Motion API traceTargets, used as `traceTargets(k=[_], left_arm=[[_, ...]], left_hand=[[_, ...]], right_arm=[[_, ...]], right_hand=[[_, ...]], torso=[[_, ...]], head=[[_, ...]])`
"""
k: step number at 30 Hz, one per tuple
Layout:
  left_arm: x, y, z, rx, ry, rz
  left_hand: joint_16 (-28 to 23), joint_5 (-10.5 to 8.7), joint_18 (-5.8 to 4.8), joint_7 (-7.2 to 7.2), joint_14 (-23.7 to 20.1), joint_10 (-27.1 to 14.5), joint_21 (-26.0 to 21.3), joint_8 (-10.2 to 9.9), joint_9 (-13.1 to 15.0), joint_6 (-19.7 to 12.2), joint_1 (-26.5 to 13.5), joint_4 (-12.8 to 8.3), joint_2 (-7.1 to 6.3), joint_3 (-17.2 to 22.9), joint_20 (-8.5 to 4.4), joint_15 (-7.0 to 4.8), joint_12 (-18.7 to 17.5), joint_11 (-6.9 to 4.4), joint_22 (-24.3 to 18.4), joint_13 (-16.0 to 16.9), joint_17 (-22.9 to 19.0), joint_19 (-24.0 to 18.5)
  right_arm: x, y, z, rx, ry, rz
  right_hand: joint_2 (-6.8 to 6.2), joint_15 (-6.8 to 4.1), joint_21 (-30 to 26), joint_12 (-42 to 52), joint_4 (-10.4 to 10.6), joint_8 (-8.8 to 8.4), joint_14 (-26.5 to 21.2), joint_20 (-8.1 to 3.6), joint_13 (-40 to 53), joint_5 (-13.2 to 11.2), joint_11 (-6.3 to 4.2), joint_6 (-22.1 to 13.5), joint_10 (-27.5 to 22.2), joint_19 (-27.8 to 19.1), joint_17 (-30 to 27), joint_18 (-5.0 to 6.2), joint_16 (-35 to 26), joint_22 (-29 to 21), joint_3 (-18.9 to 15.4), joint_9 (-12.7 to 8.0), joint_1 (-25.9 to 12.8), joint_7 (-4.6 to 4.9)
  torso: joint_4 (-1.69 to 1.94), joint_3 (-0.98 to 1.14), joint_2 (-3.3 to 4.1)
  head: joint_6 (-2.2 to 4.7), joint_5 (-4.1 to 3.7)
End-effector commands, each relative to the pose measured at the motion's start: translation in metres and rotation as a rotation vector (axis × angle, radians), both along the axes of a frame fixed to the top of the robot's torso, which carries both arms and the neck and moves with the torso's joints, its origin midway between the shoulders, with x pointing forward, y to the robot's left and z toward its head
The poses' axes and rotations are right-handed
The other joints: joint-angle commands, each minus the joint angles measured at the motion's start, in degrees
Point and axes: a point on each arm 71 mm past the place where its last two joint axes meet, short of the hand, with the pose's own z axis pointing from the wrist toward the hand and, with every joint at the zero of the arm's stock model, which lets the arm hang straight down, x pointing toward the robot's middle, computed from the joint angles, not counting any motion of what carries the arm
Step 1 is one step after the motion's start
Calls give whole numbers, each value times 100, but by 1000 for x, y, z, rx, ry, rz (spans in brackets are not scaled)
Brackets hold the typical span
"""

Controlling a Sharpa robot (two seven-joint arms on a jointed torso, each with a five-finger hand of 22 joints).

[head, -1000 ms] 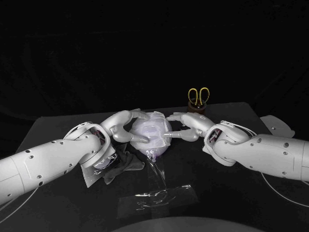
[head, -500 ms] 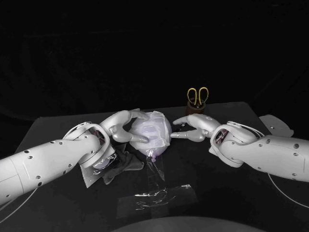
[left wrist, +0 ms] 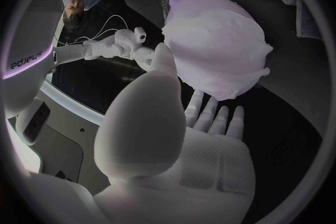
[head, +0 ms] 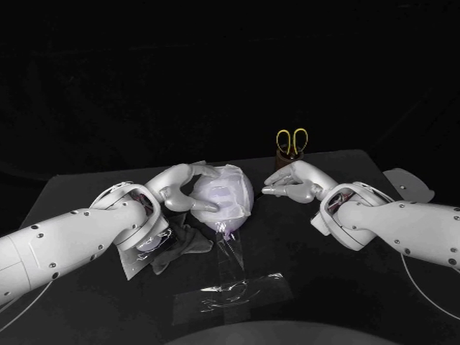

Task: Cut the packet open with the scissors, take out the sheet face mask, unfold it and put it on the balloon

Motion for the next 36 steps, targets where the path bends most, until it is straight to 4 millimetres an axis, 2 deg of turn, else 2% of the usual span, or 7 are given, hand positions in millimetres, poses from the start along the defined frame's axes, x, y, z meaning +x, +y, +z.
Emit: traceTargets(k=[1,5,7,9,14,21,36], left_arm=[[-2,-1,-2,-2,15,-9],[-2,-1,-2,-4,17,-9],[-2,-1,-2,-5,18,-9],[-2,-1,-2,-5,18,-10],[-2,-1,-2,-6,19,-11],[-2,0,-2,-5,22,-11],[-2,1,-2,-6,27,-9]], left_hand=[[32,0,-79,443,36,31,-15,29,5,43,-10,-1,63,46,-4,1,13,-5,2,7,9,-3],[32,-1,-77,451,36,36,-13,32,8,53,-4,-1,75,59,-4,9,12,2,3,6,10,-1],[31,-1,-75,455,38,47,-12,33,9,58,-1,-2,91,71,-5,13,13,6,4,7,10,4],[31,-1,-75,455,38,47,-12,33,9,58,-1,-2,91,71,-5,13,13,6,4,7,10,4],[31,-2,-75,455,38,49,-11,35,10,62,-1,-2,90,72,-5,14,12,7,5,7,11,6],[31,-2,-75,455,38,49,-11,35,10,62,-1,-2,90,72,-5,14,12,7,5,7,11,6],[30,-2,-73,459,36,54,-9,34,9,62,2,-3,102,81,-6,16,11,10,8,6,11,12]], right_arm=[[-1,3,-1,106,74,-48],[-4,12,-4,122,147,-52],[-5,17,-6,130,183,-59],[-6,20,-7,137,209,-69],[-7,26,-9,165,250,-110],[-6,32,-8,195,239,-143],[-4,35,-7,175,210,-149]], right_hand=[[16,-259,243,219,-209,75,644,-202,126,-39,-235,104,537,433,248,74,419,99,75,27,370,-160],[-119,-771,1129,1330,-480,246,1986,-786,939,108,-665,500,1667,1548,1425,44,2273,572,52,106,617,-506],[-86,-830,1747,3978,-482,205,1893,-984,3753,86,-595,581,1515,1632,4037,33,4849,1043,-47,108,436,-556],[-5,-778,2118,6154,-605,168,2199,-935,6179,117,-658,584,1805,1523,6040,-14,6269,1363,-37,117,494,-584],[113,-768,3466,7632,-660,103,2635,-899,7880,122,-616,532,2243,1966,7481,-165,7115,2781,-105,141,340,-520],[214,-732,4334,8126,-831,52,2784,-847,8476,105,-584,535,2505,2124,7942,-254,7294,3781,-193,187,231,-485],[239,-704,4577,8126,-881,1,2784,-821,8476,94,-553,484,2505,2167,7942,-285,7294,4073,-273,197,122,-452]], torso=[[11,5,7],[12,-8,6],[14,-10,6],[15,-12,4],[15,-18,3],[9,-14,5],[13,-16,2]], head=[[-7,-11],[-29,-21],[-35,-21],[-39,-20],[-56,-15],[-77,-10],[-80,-5]])
